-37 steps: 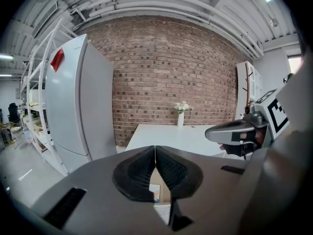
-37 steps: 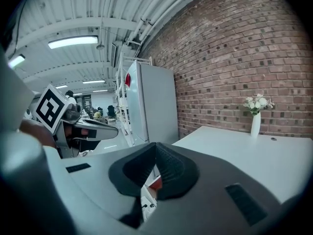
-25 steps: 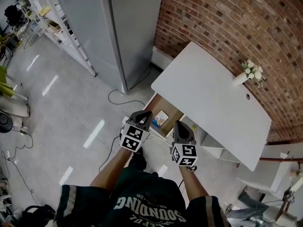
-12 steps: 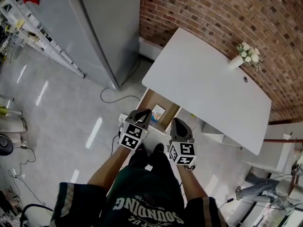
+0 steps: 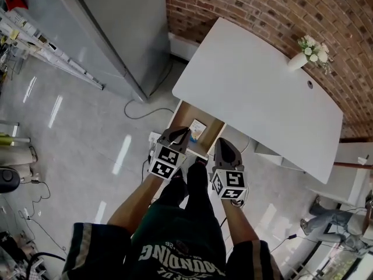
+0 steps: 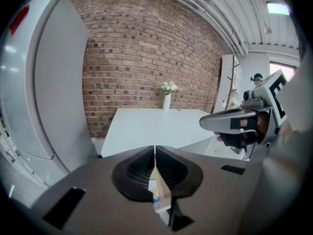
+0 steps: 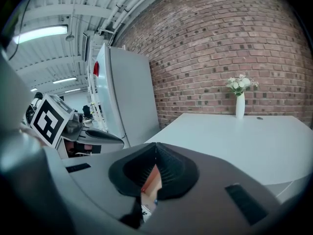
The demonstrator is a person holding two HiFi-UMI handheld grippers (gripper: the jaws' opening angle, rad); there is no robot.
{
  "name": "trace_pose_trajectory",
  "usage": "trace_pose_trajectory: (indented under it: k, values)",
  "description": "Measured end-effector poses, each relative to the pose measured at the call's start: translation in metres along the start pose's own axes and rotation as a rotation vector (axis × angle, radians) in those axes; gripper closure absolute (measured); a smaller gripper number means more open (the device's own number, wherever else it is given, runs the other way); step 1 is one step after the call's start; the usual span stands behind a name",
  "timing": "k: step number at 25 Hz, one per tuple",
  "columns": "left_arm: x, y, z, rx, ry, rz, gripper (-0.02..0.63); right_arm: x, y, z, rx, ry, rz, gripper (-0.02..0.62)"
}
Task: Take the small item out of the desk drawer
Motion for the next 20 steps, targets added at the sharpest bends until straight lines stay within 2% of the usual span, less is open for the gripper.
trace_pose_trajectory:
  k: [10,20]
  values:
    - [0.016,0.006,0.023,-0.010,-0.028,-0.005,0.588,0.008,0.004,0.020,0.029,-0.004,-0.004,0.572]
    - [0.043,0.002,0.064,-0.047,-0.092,-0.004,0.588,0.033,0.005,0.058,0.053,-0.064,-0.042,0.572]
Point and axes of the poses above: the fingertips, and each gripper's own axes: x forward along the fingers, y to its right, z out of its underside, the point moved 2 cm from there along -x, backward along the fingers, and after that the axes turned 6 degrees about -x, right-handed, at the moved point
